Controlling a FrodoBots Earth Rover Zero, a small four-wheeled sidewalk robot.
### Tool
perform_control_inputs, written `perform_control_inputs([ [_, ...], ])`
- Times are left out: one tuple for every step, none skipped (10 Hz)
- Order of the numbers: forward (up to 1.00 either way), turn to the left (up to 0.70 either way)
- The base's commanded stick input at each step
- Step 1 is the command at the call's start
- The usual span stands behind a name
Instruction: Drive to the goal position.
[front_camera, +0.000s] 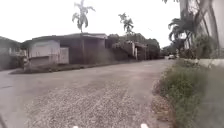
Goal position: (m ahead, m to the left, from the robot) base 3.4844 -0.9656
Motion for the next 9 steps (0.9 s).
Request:
perform_control_inputs([
  [0.49, 0.0],
  [0.7, 0.0],
  [0.9, 0.0],
  [1.0, 0.0],
  [1.0, 0.0],
  [1.0, 0.0],
  [1.0, 0.0],
  [1.0, 0.0],
  [1.0, 0.0],
])
